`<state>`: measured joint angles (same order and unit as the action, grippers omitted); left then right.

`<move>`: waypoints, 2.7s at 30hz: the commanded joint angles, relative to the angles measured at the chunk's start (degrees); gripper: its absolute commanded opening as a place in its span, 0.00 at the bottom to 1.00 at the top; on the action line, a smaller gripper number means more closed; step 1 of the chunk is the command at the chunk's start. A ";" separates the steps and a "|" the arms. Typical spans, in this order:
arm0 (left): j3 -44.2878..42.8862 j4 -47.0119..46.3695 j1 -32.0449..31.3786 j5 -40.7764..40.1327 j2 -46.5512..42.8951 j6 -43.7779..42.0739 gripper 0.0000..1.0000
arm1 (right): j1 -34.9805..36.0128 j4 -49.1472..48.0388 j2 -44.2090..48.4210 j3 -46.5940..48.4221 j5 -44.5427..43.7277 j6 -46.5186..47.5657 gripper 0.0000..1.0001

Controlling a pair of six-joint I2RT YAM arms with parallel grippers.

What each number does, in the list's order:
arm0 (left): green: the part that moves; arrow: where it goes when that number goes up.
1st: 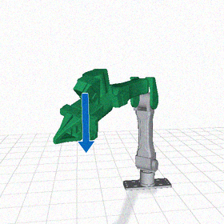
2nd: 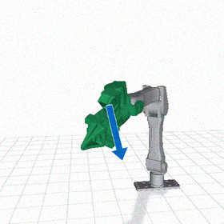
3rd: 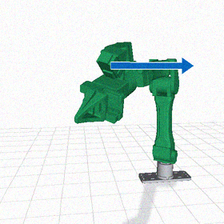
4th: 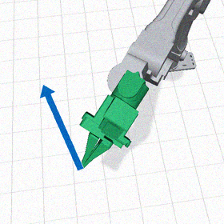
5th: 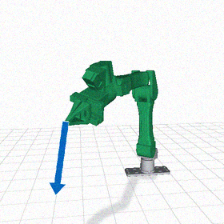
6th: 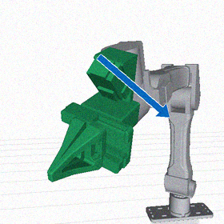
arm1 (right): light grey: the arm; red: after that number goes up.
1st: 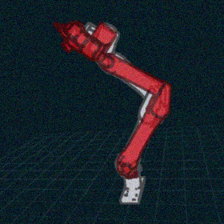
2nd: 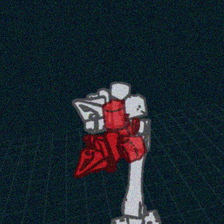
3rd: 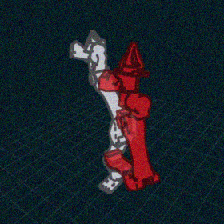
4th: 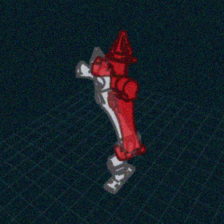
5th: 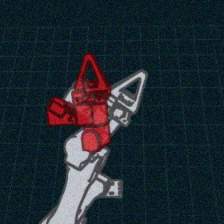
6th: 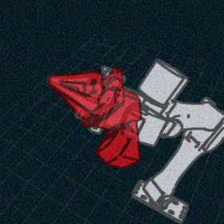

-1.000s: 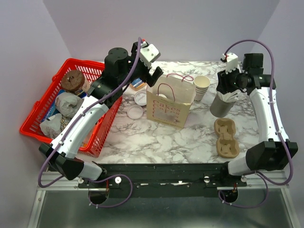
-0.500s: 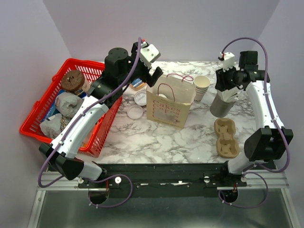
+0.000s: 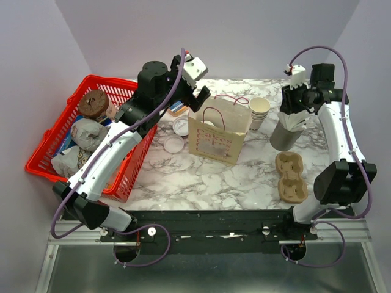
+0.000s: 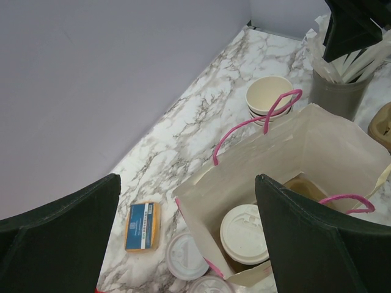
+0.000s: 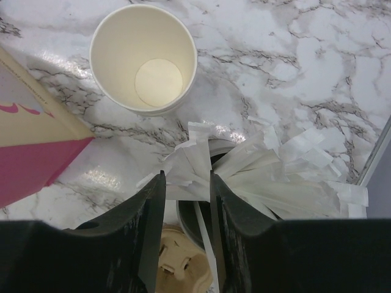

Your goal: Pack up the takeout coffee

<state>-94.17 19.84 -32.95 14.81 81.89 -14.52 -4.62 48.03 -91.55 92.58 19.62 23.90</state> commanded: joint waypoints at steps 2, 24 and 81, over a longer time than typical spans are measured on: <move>-1.19 1.17 0.25 0.66 0.03 0.55 0.98 | -0.65 -0.39 -0.56 0.59 0.77 -0.70 0.39; -0.66 1.79 0.34 0.92 -0.06 0.29 0.99 | -1.09 -2.85 -0.74 1.38 1.56 0.97 0.00; -2.51 -0.23 1.13 -6.28 1.70 -3.05 0.98 | 10.78 -6.63 7.17 23.51 30.68 -26.90 0.91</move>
<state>-94.83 20.60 -32.21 9.82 83.29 -16.53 6.20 39.38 -83.26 111.44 57.87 -5.76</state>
